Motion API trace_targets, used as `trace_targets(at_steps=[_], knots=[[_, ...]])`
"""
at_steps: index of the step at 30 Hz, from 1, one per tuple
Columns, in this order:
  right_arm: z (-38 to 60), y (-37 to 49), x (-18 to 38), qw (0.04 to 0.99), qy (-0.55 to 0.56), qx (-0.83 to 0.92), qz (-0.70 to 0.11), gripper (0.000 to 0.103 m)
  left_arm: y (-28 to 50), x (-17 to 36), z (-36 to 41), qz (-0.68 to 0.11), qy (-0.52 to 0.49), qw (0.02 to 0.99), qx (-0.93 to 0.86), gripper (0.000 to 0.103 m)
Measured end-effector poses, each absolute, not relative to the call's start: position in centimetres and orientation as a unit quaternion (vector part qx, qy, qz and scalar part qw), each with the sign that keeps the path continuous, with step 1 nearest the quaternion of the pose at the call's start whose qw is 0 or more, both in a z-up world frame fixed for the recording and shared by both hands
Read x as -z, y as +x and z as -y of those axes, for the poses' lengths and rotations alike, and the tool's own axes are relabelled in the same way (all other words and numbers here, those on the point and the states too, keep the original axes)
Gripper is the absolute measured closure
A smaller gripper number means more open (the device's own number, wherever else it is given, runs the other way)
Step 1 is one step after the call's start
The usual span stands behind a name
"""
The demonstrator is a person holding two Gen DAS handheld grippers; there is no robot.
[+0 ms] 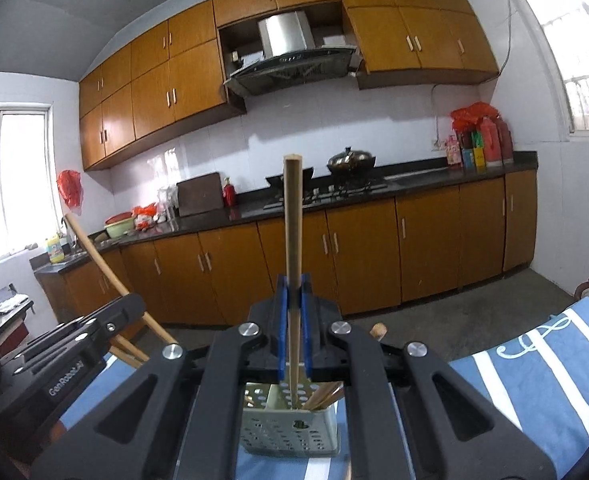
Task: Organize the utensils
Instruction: 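Open the left tool to drop its chopstick in the holder while the right tool releases its own, then lower both tools and grasp the last chopsticks on the cloth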
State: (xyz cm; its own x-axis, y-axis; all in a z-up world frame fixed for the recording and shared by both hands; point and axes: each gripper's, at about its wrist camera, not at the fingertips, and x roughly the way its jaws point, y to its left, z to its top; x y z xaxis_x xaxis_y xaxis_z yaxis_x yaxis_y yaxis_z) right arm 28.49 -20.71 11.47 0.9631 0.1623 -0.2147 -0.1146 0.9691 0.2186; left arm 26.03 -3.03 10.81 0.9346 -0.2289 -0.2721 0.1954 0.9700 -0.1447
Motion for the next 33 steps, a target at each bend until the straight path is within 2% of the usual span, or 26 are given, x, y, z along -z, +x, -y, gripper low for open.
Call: trace_targets(at_steps=[3,6,14,21,25,33], knots=[[21.0,28.0,-11.4,0.985,0.106,-0.071,-0.115,0.079,25.7,-11.0,2.8,-0.146,-0.061,0.982,0.108,0.092],[21.2,27.5,-11.5,0.986,0.107,-0.070,-0.111,0.078,25.2,-11.6,2.8,-0.135,-0.061,0.984,0.103,0.056],[21.9,25.2,-12.4,0.987,0.104,-0.067,-0.099,0.078,24.1,-13.2,2.6,-0.124,-0.066,0.984,0.105,0.056],[23.5,20.5,-11.2,0.988,0.092,-0.056,-0.109,0.070,20.8,-13.2,0.5,-0.133,-0.067,0.985,0.086,0.055],[24.5,18.6,-8.0,0.982,0.088,-0.045,-0.161,0.066,19.0,-10.6,-1.7,-0.171,-0.056,0.982,0.062,0.053],[23.8,17.9,1.9,0.938,0.100,-0.039,-0.330,0.066,17.3,-1.6,-4.1,-0.290,-0.036,0.956,0.028,0.051]])
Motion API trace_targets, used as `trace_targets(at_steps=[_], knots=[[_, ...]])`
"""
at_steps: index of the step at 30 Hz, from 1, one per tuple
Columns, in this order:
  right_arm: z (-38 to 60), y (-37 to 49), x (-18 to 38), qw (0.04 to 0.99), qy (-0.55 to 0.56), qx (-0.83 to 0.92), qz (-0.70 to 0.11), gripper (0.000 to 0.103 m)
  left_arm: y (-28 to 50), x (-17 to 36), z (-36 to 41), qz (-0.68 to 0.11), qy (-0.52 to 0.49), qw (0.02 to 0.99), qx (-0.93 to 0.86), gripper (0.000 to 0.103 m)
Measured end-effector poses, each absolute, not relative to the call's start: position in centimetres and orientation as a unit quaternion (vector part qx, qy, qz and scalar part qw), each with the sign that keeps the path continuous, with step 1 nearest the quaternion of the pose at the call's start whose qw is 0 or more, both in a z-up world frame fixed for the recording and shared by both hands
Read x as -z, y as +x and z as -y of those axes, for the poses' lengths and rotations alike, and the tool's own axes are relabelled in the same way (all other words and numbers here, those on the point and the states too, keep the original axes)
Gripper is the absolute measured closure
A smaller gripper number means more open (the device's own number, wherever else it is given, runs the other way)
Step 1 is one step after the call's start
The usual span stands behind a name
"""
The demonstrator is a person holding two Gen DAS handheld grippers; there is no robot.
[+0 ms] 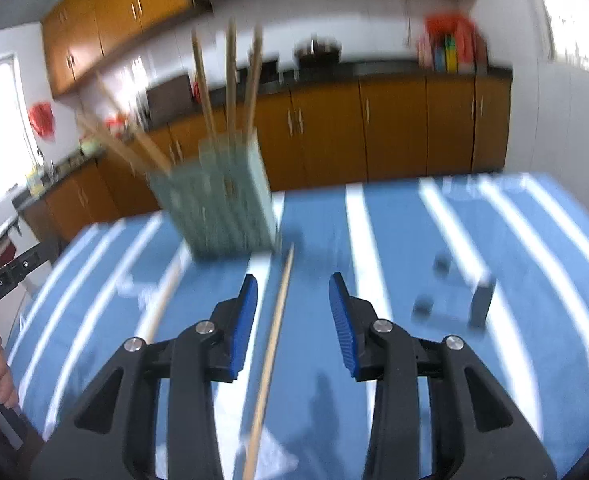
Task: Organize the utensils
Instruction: 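Lower both tools and grasp the last chopsticks on the cloth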
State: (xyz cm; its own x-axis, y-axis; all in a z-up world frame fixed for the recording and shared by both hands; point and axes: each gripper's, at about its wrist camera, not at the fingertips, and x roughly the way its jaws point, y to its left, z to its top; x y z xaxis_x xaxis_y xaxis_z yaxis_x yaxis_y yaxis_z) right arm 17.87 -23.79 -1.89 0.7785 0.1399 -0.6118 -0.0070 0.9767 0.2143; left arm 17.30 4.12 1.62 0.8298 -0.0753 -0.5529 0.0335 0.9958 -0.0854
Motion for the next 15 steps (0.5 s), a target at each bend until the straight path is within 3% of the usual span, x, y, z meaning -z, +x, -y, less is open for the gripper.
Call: trace_targets(at_steps=[7,15], knots=[[20.5,17.5,7.2,0.906,0.090,-0.055,-0.410,0.072,16.0,3.6,-4.3,-0.357,-0.048,0.932,0.028,0.051],[19.3,17.8,8.2,0.900,0.069,-0.045,-0.427,0.079,15.2,4.5,-2.9,-0.369,-0.045,0.927,0.043,0.051]])
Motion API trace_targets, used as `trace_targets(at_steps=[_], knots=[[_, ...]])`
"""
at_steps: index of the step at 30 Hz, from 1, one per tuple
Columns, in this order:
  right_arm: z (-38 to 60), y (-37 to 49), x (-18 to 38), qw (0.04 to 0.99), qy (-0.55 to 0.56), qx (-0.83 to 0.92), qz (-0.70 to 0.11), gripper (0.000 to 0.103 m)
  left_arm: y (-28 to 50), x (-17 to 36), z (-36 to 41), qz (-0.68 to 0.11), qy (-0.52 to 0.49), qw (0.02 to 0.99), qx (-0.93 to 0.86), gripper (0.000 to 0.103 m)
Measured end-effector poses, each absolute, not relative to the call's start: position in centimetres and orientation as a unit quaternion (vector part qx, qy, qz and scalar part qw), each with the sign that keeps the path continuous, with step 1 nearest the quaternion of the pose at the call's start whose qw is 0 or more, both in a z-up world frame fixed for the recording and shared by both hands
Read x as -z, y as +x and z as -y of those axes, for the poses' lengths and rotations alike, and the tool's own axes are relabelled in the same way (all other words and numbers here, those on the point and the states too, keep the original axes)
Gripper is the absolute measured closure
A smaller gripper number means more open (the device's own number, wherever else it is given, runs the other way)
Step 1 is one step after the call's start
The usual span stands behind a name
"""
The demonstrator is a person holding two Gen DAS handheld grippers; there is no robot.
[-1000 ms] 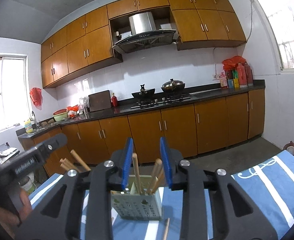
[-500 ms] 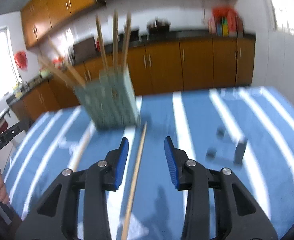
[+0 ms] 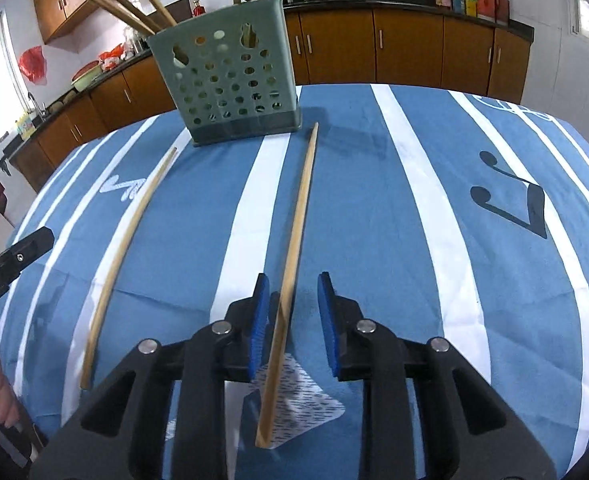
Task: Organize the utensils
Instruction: 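Lower both tools and grasp the last chopsticks on the cloth, then hold the grasped chopsticks with both tools just above the cloth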
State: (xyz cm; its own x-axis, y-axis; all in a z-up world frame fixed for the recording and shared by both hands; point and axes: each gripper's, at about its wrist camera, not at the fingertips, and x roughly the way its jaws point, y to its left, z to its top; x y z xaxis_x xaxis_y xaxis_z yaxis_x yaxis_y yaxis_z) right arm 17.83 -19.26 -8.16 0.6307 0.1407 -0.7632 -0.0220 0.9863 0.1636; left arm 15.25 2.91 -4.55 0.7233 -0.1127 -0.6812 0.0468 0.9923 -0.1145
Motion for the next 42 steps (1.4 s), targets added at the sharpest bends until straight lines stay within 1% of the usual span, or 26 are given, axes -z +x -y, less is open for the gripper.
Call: trace_targets(at_steps=[5,7,12,20,23,26,29,31,33,42], knots=[[18.9,18.1,8.4,0.902,0.054,-0.034,-0.426,0.086,15.2,5.0,-1.9,-0.375,-0.039,0.924,0.055,0.051],[18.9,18.1,8.4,0.904,0.050,-0.025,-0.425,0.094,15.2,5.2,-1.5,-0.378,-0.037,0.923,0.059,0.051],[19.8,18.5,8.5,0.903,0.063,-0.002,-0.425,0.095,15.3,5.7,-0.5,-0.384,-0.031,0.920,0.068,0.051],[24.0,19.0,8.6,0.894,0.113,0.060,-0.430,0.095,15.7,6.8,1.2,-0.407,-0.013,0.910,0.078,0.052],[24.8,18.9,8.7,0.892,0.120,0.064,-0.430,0.095,16.1,7.3,2.0,-0.417,-0.004,0.905,0.079,0.058],[24.8,18.9,8.7,0.893,0.117,0.063,-0.430,0.095,16.5,8.0,2.6,-0.430,0.007,0.899,0.076,0.067],[24.5,19.0,8.7,0.894,0.113,0.057,-0.430,0.095,16.6,8.3,2.9,-0.432,0.020,0.899,0.067,0.078],[24.3,19.1,8.7,0.894,0.110,0.052,-0.431,0.095,16.7,8.4,3.1,-0.432,0.030,0.899,0.062,0.090],[24.1,19.1,8.7,0.894,0.107,0.046,-0.432,0.095,17.0,8.4,2.8,-0.434,0.028,0.899,0.059,0.095],[23.4,20.1,8.6,0.897,0.081,0.027,-0.434,0.095,19.7,8.1,-1.6,-0.440,-0.006,0.898,0.025,0.095]])
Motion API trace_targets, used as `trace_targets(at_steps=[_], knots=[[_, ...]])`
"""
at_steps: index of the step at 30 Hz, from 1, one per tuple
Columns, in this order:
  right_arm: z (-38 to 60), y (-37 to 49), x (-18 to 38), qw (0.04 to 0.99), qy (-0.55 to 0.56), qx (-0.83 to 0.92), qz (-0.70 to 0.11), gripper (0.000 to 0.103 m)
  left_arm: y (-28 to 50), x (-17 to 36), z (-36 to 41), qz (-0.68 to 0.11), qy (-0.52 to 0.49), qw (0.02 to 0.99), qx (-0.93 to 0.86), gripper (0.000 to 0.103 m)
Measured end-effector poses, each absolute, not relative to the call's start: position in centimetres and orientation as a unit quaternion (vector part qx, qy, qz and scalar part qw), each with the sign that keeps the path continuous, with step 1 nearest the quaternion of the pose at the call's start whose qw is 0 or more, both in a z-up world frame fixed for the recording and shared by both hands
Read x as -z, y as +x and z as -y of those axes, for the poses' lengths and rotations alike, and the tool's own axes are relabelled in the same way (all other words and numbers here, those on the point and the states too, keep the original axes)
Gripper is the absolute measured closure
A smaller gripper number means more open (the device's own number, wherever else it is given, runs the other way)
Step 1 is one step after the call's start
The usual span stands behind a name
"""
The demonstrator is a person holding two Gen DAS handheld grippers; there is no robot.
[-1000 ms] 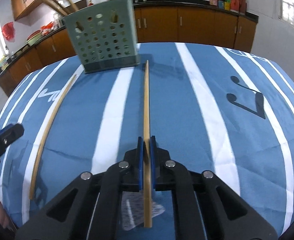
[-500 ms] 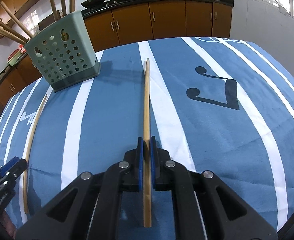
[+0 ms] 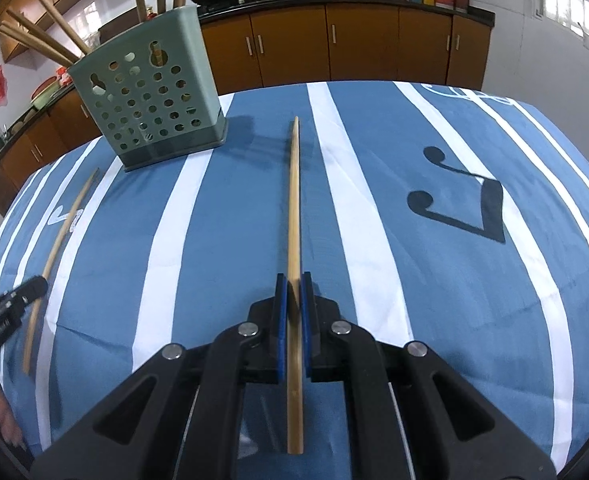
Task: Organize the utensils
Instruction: 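Hold the grasped chopsticks with both tools just above the cloth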
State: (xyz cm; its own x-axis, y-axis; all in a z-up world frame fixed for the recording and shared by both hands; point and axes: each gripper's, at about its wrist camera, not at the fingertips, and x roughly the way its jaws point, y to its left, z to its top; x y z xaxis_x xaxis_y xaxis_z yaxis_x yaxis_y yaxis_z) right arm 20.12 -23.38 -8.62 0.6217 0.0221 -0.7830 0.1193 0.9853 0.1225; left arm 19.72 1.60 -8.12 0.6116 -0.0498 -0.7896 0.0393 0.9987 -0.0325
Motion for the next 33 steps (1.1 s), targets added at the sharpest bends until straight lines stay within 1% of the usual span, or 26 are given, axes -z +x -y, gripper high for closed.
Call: trace_targets(at_steps=[5,12,33], knots=[[23.23,21.00,8.66,0.899,0.061,0.023,-0.432,0.095,20.29,8.16,-2.47,-0.434,-0.023,0.900,0.035,0.095],[23.02,21.19,8.77,0.903,0.048,0.023,-0.427,0.094,20.35,8.20,-2.37,-0.427,-0.023,0.903,0.037,0.095],[23.09,21.16,8.88,0.903,0.047,0.023,-0.427,0.094,20.44,8.18,-2.52,-0.428,-0.026,0.903,0.035,0.094]])
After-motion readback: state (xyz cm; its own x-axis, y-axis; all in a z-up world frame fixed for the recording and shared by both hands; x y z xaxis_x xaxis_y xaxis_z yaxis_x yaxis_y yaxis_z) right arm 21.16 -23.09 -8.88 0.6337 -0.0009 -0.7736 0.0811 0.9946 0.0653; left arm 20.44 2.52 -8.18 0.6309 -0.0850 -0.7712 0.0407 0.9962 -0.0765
